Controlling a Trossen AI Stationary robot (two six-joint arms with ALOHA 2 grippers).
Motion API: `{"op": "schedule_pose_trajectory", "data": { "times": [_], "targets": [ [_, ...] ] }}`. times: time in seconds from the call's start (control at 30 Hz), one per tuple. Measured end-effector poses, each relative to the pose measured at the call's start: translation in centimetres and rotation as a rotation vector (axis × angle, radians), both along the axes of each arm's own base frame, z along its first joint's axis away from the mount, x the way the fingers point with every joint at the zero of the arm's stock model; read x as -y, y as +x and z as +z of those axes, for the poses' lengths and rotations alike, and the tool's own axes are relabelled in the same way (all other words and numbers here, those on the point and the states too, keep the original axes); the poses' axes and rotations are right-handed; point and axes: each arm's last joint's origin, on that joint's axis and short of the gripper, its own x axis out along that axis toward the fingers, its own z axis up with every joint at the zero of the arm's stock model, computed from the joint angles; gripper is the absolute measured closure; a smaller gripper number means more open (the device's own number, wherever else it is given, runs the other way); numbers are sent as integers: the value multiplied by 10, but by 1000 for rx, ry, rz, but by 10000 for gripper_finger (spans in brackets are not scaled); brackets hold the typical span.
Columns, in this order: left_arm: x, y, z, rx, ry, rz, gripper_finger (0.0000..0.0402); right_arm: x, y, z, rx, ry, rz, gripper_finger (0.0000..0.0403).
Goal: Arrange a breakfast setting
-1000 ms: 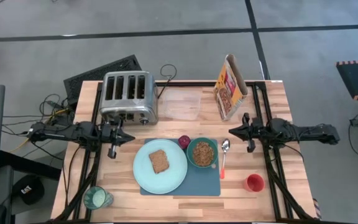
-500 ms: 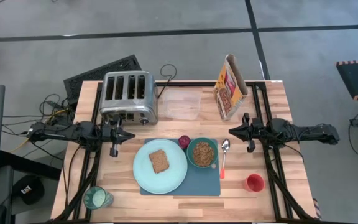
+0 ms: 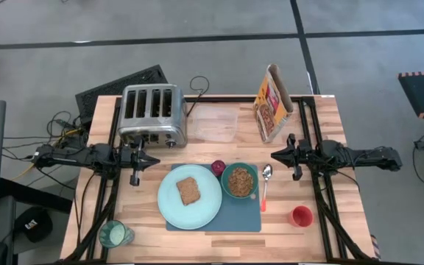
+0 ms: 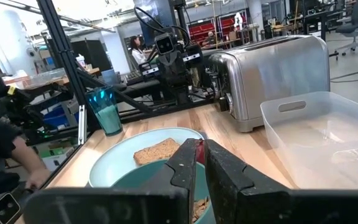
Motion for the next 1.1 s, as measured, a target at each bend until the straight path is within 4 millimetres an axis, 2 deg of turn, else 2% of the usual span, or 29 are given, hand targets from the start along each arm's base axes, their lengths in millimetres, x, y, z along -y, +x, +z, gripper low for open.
{"op": "schedule_pose_trajectory", "data": {
  "times": [1.1],
  "targets": [
    [0, 0, 0, -1, 0, -1, 401, 0, 0, 0, -2, 1, 0, 340]
  ]
}}
